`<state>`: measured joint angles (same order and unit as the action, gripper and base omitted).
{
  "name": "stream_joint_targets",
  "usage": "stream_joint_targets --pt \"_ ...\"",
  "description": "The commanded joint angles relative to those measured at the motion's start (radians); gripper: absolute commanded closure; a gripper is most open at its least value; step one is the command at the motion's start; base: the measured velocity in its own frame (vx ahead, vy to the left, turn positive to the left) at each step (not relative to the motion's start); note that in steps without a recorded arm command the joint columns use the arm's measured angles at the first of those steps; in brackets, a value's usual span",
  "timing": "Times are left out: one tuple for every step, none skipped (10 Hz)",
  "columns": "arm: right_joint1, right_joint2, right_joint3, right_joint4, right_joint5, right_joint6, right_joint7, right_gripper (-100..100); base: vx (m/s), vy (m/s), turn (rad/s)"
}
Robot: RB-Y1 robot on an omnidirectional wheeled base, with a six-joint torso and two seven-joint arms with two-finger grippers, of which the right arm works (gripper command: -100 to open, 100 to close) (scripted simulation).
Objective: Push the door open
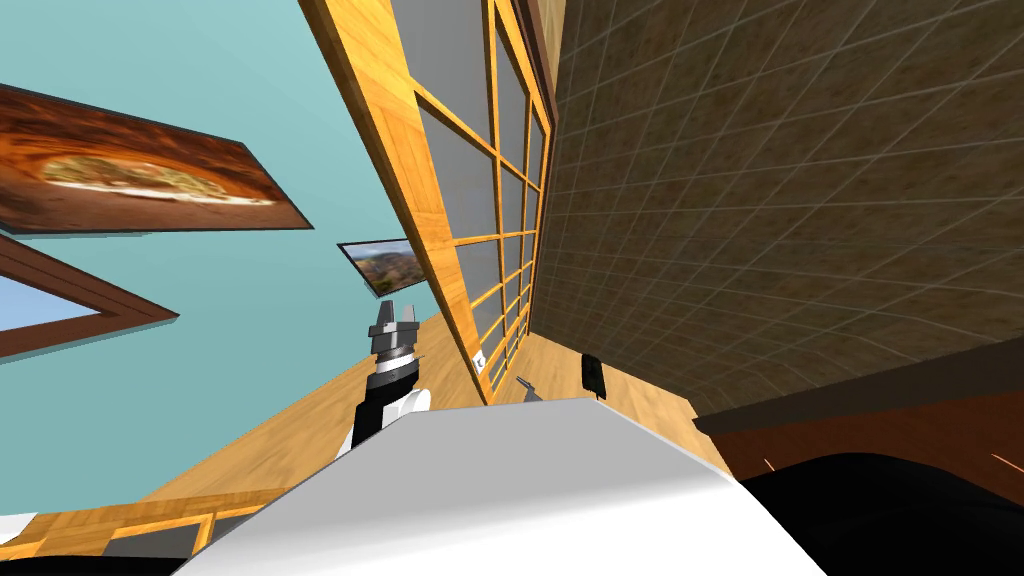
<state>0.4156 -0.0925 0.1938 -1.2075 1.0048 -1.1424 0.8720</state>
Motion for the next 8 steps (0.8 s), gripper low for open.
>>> stream_joint_targets --pt "-0.005 0.0 0.001 0.034 0.016 -0.021 0.024 -100 0.066 0.058 0.075" --pt "-0.006 0.001 0.003 0.043 0.023 -0.026 0.031 -100 0.06 0.047 0.071" --pt "-0.006 0.001 0.003 0.043 0.023 -0.026 0.031 -100 0.018 0.008 0.029" --pt "-0.006 0.001 0.003 0.043 0.023 -0.026 0.031 -100 -0.016 0.0 -0.036" --pt "-0.006 0.001 0.003 0.043 0.023 -0.026 0.031 -100 -0.005 0.004 -0.018" --pt "-0.006 0.001 0.003 0.043 0.023 -0.026 0.031 -100 0.0 0.0 0.0" --pt "-0.006 0.001 0.003 0.043 0.023 -0.026 0.031 -100 0.003 0.006 -0.003" --pt "-0.006 0.001 0.003 0.043 0.023 -0.026 0.031 -100 -0.01 -0.011 -0.007"
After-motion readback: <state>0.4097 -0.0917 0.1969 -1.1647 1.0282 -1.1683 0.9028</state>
